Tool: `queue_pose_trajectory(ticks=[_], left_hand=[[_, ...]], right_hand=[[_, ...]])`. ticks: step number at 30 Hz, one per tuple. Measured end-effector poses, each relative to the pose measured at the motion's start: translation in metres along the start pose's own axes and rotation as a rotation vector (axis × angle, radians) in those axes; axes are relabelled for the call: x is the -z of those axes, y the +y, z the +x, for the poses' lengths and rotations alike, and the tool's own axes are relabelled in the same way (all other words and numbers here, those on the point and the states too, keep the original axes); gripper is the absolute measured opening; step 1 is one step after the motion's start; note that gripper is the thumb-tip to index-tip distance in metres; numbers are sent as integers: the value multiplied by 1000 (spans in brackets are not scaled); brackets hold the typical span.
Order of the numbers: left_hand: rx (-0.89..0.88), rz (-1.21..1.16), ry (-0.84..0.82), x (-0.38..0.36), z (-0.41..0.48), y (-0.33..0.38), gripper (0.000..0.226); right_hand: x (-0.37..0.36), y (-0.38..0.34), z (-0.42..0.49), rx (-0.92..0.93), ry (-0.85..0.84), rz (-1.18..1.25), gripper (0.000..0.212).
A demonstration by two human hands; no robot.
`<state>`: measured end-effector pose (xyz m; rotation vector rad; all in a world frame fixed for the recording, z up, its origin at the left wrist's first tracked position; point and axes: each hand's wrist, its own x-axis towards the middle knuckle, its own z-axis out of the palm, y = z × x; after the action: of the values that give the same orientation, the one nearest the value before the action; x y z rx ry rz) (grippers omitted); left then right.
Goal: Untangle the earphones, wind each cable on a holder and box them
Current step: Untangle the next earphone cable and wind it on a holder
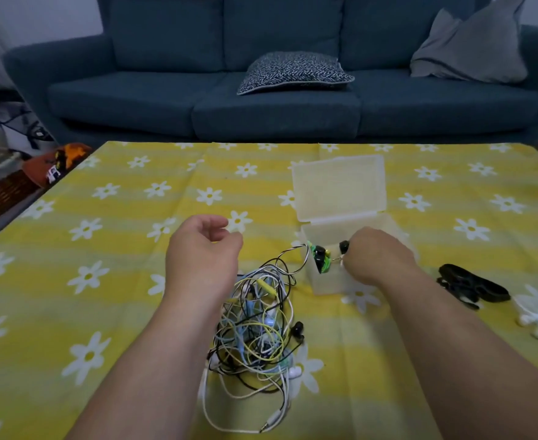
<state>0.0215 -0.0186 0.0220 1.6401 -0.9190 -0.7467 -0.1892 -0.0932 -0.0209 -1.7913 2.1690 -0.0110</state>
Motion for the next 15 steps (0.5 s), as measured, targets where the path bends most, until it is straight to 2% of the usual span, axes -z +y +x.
queue_pose_trajectory(ticks=[5, 9, 13, 15], left_hand=[[13, 38, -37, 3, 1, -2, 19], [37, 171, -81, 3, 3, -9, 20], [39, 381, -202, 3, 3, -18, 19], [56, 468, -256, 4, 2, -21, 16]], right_hand=[[-3, 2, 4, 118, -43, -20, 18], [0, 9, 0, 120, -47, -31, 26], [-3, 9, -7, 136, -7, 12, 11], [-3, 6, -10, 146, -3, 12, 29]])
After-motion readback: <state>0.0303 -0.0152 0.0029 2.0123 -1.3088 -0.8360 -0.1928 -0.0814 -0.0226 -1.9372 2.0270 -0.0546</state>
